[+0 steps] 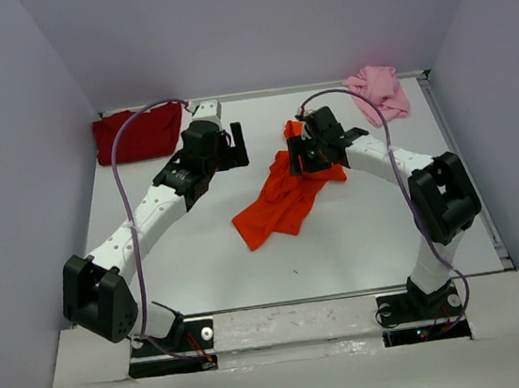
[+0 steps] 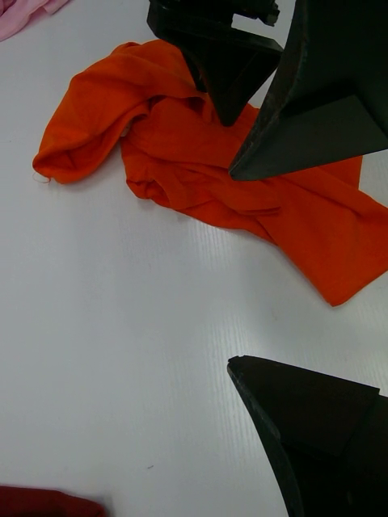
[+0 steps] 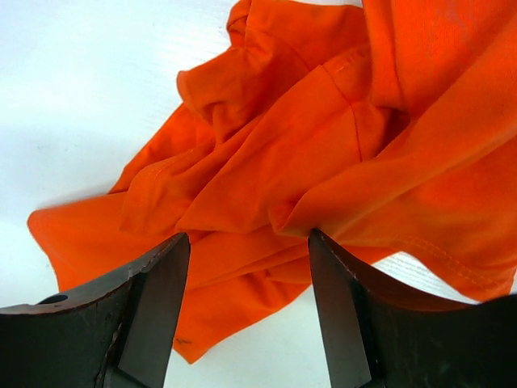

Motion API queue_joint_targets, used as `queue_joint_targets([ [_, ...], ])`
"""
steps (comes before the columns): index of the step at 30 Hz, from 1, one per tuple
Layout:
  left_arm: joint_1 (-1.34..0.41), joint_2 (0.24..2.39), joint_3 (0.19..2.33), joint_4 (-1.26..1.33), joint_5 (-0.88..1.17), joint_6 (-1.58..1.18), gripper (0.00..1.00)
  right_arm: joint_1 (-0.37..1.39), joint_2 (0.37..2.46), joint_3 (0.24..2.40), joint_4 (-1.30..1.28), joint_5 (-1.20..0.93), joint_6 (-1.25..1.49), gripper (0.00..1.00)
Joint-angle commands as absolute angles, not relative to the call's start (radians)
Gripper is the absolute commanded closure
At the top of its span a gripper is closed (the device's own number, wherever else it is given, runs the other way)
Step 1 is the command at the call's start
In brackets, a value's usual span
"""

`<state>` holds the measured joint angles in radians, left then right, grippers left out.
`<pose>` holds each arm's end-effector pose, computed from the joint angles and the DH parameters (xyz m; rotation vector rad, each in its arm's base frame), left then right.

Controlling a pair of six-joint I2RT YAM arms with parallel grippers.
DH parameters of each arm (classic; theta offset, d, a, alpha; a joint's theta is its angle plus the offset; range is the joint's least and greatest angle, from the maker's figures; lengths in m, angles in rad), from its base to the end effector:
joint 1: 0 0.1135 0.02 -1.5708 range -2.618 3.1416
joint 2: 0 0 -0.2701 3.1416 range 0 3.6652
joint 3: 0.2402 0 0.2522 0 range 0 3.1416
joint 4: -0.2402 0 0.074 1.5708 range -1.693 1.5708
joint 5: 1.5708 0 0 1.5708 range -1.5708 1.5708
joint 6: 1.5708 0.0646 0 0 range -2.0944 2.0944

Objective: Fold and stack the t-shirts
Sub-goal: Flatten out the tshirt

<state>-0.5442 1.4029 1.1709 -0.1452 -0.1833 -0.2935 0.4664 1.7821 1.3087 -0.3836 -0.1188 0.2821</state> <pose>0.3097 -0.1737 0.3312 0.1234 1.9562 -0.3763 0.3650 0.1923 0.2149 -0.2827 2.4620 0.4748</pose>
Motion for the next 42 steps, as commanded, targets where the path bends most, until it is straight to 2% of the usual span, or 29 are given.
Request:
queue_joint_targets([
  [1,-0.552,1.388,1.161,-0.107,-0.175,-0.284,0.01,0.474,1.821,1.370,-0.380,-0.060,0.258,0.34],
  [10,-0.552,1.385,1.161,-0.107,-0.172,-0.284,0.01,0.474,1.865,1.394,-0.403,0.100,0.252,0.35],
  [14,-0.552,1.382,1.161,-0.104,-0.173,-0.281,0.01,0.474,1.865,1.399,-0.406,0.120,0.256,0.39],
  [17,-0.552,1.381,1.161,-0.106,-0.173,-0.279,0.01,0.483,1.861,1.399,-0.407,0.123,0.259,0.50],
  [19,-0.552,1.382,1.161,-0.104,-0.175,-0.279,0.01,0.483,1.852,1.399,-0.410,0.121,0.258,0.63],
  [20,-0.552,1.381,1.161,-0.104,-0.175,-0.279,0.01,0.483,1.847,1.399,-0.411,0.124,0.258,0.74],
  [22,-0.552,1.381,1.161,-0.104,-0.176,-0.281,0.01,0.483,1.838,1.399,-0.414,0.130,0.255,0.85],
  [26,-0.552,1.382,1.161,-0.104,-0.176,-0.281,0.01,0.483,1.825,1.401,-0.426,0.156,0.247,1.00],
  [32,-0.552,1.385,1.161,-0.107,-0.181,-0.282,0.01,0.483,1.746,1.419,-0.472,0.155,0.242,1.00],
  [42,-0.554,1.388,1.161,-0.106,-0.183,-0.285,0.01,0.483,1.534,1.718,-0.656,0.192,0.196,1.00],
])
